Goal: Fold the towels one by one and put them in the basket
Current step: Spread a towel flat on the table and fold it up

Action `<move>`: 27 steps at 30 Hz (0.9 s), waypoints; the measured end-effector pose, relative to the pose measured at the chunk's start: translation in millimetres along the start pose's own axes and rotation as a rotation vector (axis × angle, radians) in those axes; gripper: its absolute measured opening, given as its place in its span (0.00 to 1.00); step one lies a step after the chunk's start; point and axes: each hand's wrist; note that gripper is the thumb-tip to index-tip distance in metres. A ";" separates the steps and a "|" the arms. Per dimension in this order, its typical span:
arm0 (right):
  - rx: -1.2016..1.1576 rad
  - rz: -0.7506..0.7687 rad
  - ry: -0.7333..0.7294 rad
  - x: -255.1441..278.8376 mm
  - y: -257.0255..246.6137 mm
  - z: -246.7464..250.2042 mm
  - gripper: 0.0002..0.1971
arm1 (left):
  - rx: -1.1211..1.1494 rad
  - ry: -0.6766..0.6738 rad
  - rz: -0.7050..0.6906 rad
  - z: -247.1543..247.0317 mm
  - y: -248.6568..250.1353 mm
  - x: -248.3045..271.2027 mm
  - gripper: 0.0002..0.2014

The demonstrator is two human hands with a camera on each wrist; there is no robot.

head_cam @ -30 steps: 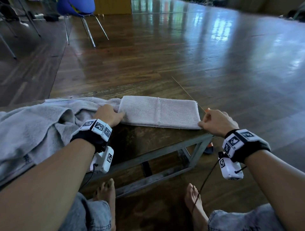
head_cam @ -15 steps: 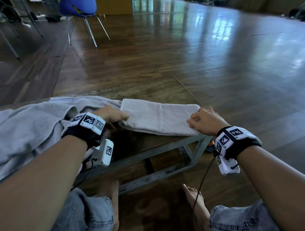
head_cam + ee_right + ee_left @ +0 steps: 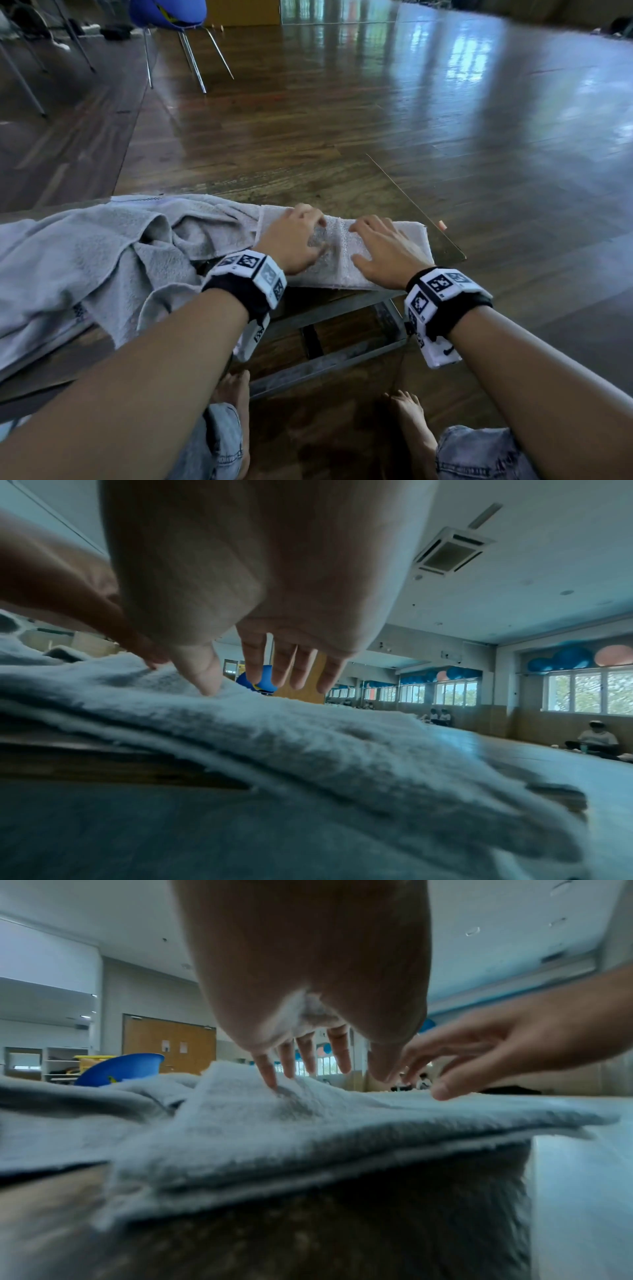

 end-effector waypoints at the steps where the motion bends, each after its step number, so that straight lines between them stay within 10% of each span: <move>1: -0.015 0.005 -0.004 -3.3 -5.6 -4.3 0.28 | -0.031 -0.031 0.013 -6.9 2.7 -2.7 0.24; 9: -0.075 -0.117 -0.272 -15.5 -2.6 -36.2 0.36 | -0.168 -0.323 0.106 -40.4 -10.8 -12.4 0.34; 18: -0.084 -0.245 -0.342 -12.9 34.3 -25.6 0.65 | -0.172 -0.372 0.137 -30.6 -32.9 -8.2 0.49; 27: -0.149 -0.477 -0.374 3.2 71.4 -10.9 0.73 | -0.149 -0.366 0.193 -25.4 -42.2 -2.8 0.60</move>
Point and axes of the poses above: each hand's wrist, its own x-axis away from the middle knuckle, its own z-axis out of the back of the hand, y = z × x, and after that the axes turned 7 degrees about -y, right-handed
